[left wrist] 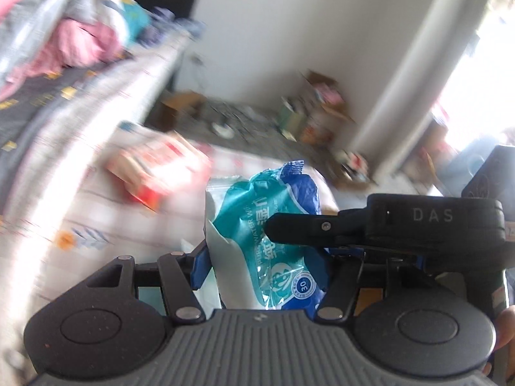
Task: Organize soft objects
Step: 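Carry the blue wet-wipes pack into the cardboard box with the right gripper, then open the right gripper to release the pack inside the box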
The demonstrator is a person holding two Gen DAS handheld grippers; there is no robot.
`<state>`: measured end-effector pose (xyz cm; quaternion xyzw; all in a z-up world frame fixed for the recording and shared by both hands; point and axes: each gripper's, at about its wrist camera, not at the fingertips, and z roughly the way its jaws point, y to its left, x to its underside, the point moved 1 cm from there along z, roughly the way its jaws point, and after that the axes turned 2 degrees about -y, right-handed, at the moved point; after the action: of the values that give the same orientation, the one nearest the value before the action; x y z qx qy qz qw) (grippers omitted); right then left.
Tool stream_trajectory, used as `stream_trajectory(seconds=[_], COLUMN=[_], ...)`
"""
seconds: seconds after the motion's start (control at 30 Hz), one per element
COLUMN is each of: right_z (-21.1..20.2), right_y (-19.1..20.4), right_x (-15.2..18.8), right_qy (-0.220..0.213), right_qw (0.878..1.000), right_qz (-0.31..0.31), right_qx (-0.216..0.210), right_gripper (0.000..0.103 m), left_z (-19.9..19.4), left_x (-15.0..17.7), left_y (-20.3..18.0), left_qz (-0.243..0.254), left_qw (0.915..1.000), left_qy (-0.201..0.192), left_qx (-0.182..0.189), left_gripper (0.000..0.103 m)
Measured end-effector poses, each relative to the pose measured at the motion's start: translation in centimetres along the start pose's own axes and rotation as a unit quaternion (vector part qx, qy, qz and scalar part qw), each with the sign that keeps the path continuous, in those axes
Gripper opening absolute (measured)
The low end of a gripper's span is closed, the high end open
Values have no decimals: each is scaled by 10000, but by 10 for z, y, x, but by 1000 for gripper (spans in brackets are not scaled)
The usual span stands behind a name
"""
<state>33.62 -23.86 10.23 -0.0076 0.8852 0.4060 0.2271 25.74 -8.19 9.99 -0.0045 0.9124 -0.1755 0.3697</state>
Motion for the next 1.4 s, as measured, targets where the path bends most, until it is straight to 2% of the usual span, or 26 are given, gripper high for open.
stream_trajectory(seconds=[0.17, 0.3, 0.4, 0.53, 0.63, 0.7, 0.8, 0.97, 1.1, 1.23, 1.33, 1.4], right_z=[-51, -80, -89, -82, -64, -54, -45, -45, -30, -13, -1, 8], right_y=[-69, -119, -154, -202, -243, -265, -278, -266, -262, -247, -238, -233], right_x=[37, 62, 76, 88, 95, 102, 108, 105, 99, 92, 84, 81], right_qy=[-116, -156, -158, -69, 75, 146, 219, 219, 300, 405, 453, 508], right_qw=[9974, 9930, 9889, 9805, 9700, 9625, 9577, 9685, 9728, 9832, 9866, 9857], right_qz=[611, 1037, 1376, 1917, 2386, 2630, 2775, 2349, 2107, 1416, 1213, 1171], right_qx=[366, 536, 548, 434, 452, 651, 732, 796, 910, 1081, 997, 1096], right_gripper=[53, 53, 54, 54, 54, 54, 54, 54, 51, 38, 36, 37], left_z=[37, 66, 85, 107, 99, 87, 66, 23, -7, -28, -39, -47], left_x=[35, 57, 73, 82, 82, 78, 69, 65, 80, 101, 114, 122], left_y=[-52, -80, -95, -101, -97, -94, -85, -60, -31, 5, 32, 50], left_qz=[177, 333, 450, 818, 887, 954, 1047, 1134, 1078, 834, 594, 436], left_qw=[9978, 9943, 9910, 9833, 9849, 9860, 9879, 9916, 9937, 9963, 9977, 9982], left_qy=[569, 938, 1214, 1609, 1468, 1335, 1091, 562, 256, 187, 198, 163], left_qx=[283, 383, 339, 251, 250, 290, 333, 274, 153, -33, -253, -380], left_gripper=[62, 62, 60, 68, 68, 69, 72, 75, 77, 77, 77, 77])
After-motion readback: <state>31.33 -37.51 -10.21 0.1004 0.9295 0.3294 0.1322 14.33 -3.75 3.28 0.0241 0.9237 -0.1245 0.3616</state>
